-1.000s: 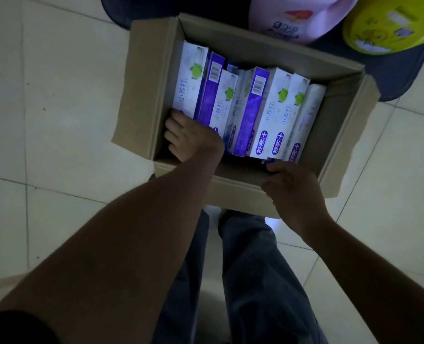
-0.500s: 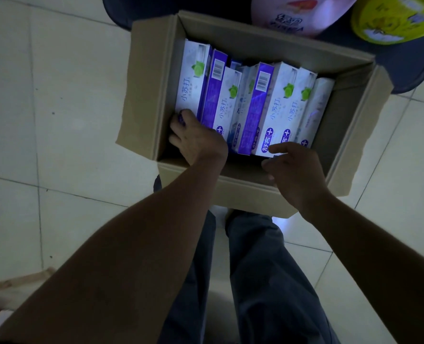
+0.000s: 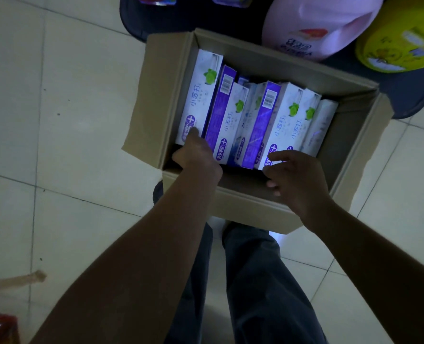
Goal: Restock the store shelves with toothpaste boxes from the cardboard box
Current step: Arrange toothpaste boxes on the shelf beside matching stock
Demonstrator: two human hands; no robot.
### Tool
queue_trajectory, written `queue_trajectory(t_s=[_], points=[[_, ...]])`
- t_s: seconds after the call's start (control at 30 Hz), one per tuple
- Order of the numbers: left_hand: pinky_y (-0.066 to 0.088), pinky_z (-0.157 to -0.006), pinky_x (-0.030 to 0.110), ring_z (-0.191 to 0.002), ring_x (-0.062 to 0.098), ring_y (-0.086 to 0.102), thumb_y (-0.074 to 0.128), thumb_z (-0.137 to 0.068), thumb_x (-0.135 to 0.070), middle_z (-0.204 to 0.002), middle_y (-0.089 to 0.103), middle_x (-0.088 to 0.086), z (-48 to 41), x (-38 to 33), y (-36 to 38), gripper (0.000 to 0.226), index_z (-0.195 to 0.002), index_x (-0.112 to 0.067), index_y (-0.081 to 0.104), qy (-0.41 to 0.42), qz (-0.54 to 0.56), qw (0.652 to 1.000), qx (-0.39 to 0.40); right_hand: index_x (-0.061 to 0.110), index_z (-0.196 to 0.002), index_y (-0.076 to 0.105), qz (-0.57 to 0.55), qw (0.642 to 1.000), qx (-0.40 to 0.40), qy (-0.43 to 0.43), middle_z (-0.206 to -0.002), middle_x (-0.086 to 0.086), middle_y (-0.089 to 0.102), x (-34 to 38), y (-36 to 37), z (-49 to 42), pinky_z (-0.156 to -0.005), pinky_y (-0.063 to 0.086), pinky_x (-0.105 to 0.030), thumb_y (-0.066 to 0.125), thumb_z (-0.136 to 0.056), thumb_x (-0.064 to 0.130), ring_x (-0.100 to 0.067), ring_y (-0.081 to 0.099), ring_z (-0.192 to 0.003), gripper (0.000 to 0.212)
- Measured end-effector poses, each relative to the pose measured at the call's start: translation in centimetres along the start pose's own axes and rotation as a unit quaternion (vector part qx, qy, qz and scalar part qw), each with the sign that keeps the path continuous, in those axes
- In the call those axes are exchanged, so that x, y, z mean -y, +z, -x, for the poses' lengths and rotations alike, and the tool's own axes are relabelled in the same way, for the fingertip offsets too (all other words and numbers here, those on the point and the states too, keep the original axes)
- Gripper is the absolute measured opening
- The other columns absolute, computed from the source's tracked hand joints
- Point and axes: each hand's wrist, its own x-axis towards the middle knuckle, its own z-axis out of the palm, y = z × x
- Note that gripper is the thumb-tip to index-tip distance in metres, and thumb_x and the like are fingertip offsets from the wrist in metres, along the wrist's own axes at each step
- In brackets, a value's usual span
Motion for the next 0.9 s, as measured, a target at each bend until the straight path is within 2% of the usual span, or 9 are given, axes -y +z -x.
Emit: queue_trajectory(t_s=[0.07,0.13,0.3,0.47,0.57,0.7,0.77,0.83,0.9], points=[[0.058,-0.052,0.027,-0.060,0.015,0.075,0.073,-0.094,-0.028,-0.071,0.077,0.000,0.7,-0.1,-0.8,0.020,-0.106,-0.014,0.066,0.014,0.072,0.997,0.012,0.018,-0.097,0.072,-0.013,1.000,-0.005,0.016,-0.072,-0.003,0.069,0.4,-0.2,0.2,-0.064,0.050,-0.037,0.074,-0.086,0.005,-0.022,0.063,-0.066,0.017],[0.050,-0.039,0.020,-0.040,0.009,0.065,0.076,-0.093,-0.020,-0.050,0.068,-0.004,2.0,-0.1,-1.6,0.016,-0.093,-0.011,0.063,0.037,0.119,0.992,0.019,0.018,-0.096,0.071,-0.021,0.999,-0.007,0.023,-0.073,-0.004,0.070,1.0,-0.6,0.5,-0.063,0.050,-0.035,0.075,-0.086,0.005,-0.020,0.064,-0.064,0.017],[0.059,-0.065,0.022,-0.076,0.015,0.075,0.076,-0.092,-0.013,-0.077,0.078,0.002,5.2,0.2,-5.5,0.008,-0.085,-0.012,0.071,0.139,0.062,0.986,0.068,0.015,-0.103,0.070,-0.092,0.995,-0.042,0.011,-0.086,-0.011,0.067,3.2,-3.0,0.9,-0.056,0.051,-0.028,0.073,-0.089,0.007,-0.019,0.061,-0.064,0.016],[0.061,-0.084,0.032,-0.092,0.028,0.072,0.077,-0.086,-0.009,-0.102,0.077,0.016,8.1,0.3,-9.8,0.015,-0.091,-0.014,0.064,0.162,-0.072,0.963,0.202,0.027,-0.128,0.063,-0.158,0.985,0.055,0.032,-0.118,0.003,0.067,4.7,-6.3,1.6,-0.067,0.060,-0.040,0.075,-0.082,0.047,-0.024,0.072,-0.087,0.052],[0.060,-0.088,0.035,-0.094,0.027,0.073,0.075,-0.085,-0.005,-0.104,0.076,0.016,8.8,0.4,-9.3,0.011,-0.089,-0.013,0.068,0.139,-0.141,0.944,0.263,0.020,-0.115,0.071,-0.121,0.987,0.103,0.020,-0.106,-0.014,0.075,4.0,-8.1,2.6,-0.065,0.062,-0.039,0.074,-0.089,0.027,-0.029,0.075,-0.080,0.028],[0.057,-0.092,0.031,-0.106,0.027,0.072,0.071,-0.094,-0.009,-0.117,0.071,0.021,8.1,1.7,-5.7,0.023,-0.113,0.000,0.063,0.100,-0.231,0.935,0.251,0.003,-0.107,0.074,-0.167,0.985,0.031,0.023,-0.104,-0.017,0.077,1.8,-11.0,3.8,-0.079,0.062,-0.036,0.083,-0.071,0.016,-0.030,0.076,-0.097,0.040],[0.051,-0.083,0.026,-0.093,0.021,0.067,0.068,-0.098,-0.023,-0.099,0.069,0.010,7.8,3.2,-3.1,0.010,-0.098,-0.012,0.066,0.064,-0.243,0.940,0.232,0.001,-0.106,0.075,-0.188,0.982,-0.018,0.003,-0.104,-0.015,0.078,0.9,-12.2,4.4,-0.080,0.062,-0.033,0.081,-0.079,0.009,-0.030,0.075,-0.100,0.028],[0.045,-0.074,0.028,-0.075,0.014,0.055,0.061,-0.101,-0.031,-0.084,0.059,0.000,7.4,5.2,-0.6,0.020,-0.085,-0.019,0.061,0.003,-0.207,0.959,0.194,0.007,-0.099,0.077,-0.194,0.977,-0.085,-0.021,-0.103,-0.012,0.078,0.1,-13.0,5.1,-0.081,0.062,-0.033,0.077,-0.085,0.007,-0.029,0.076,-0.098,0.013],[0.040,-0.082,0.027,-0.081,0.017,0.057,0.052,-0.103,-0.033,-0.092,0.062,0.001,6.8,7.3,1.2,0.023,-0.090,-0.016,0.062,-0.039,-0.163,0.973,0.157,0.010,-0.098,0.077,-0.214,0.967,-0.131,-0.034,-0.103,-0.009,0.079,-0.3,-13.4,5.9,-0.081,0.062,-0.033,0.077,-0.087,0.009,-0.027,0.076,-0.098,0.011]])
